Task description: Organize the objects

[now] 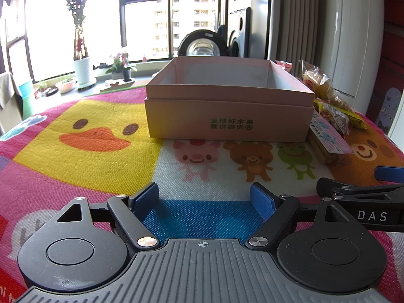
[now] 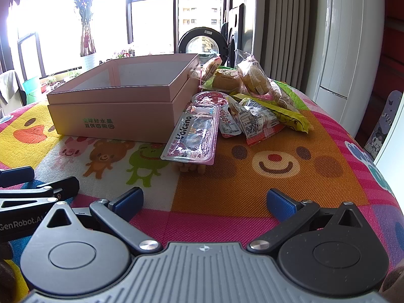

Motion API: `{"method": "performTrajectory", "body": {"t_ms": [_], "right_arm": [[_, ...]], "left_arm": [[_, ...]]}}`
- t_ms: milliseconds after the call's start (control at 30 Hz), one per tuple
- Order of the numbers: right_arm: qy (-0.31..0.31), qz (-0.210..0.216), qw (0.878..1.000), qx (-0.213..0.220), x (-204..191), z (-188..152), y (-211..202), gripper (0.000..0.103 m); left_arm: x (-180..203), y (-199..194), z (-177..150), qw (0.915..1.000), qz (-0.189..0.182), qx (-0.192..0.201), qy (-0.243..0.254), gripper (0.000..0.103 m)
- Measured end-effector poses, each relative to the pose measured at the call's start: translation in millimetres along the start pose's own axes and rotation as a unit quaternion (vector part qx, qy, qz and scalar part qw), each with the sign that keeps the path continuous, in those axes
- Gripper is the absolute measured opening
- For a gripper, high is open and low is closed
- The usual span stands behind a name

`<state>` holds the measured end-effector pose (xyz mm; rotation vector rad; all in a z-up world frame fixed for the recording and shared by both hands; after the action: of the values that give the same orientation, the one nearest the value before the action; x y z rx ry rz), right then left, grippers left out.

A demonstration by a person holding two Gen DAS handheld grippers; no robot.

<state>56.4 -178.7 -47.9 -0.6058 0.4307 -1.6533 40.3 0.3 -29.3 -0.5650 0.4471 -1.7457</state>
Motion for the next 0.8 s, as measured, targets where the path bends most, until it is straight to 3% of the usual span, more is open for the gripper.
{"method": "performTrajectory", "body": {"t_ms": [800], "right_arm": [[0.002,0.003,1.0,0.0,0.5,-0.3,-0.4,0.103]], "left_arm": [[0.0,0.0,0.0,1.0,0.0,0.0,0.0,0.086]]}}
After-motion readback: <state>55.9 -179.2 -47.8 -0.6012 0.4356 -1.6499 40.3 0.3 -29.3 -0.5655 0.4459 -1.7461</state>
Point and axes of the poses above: each gripper's, at about its wrist camera, not at the fingertips, and y roughly the way its jaws point, x to its right, z to its top, the point moved 5 cm from there along y, roughly the way its jaws point, and after that the axes turned 14 degrees about -z, right-handed, at the moved point
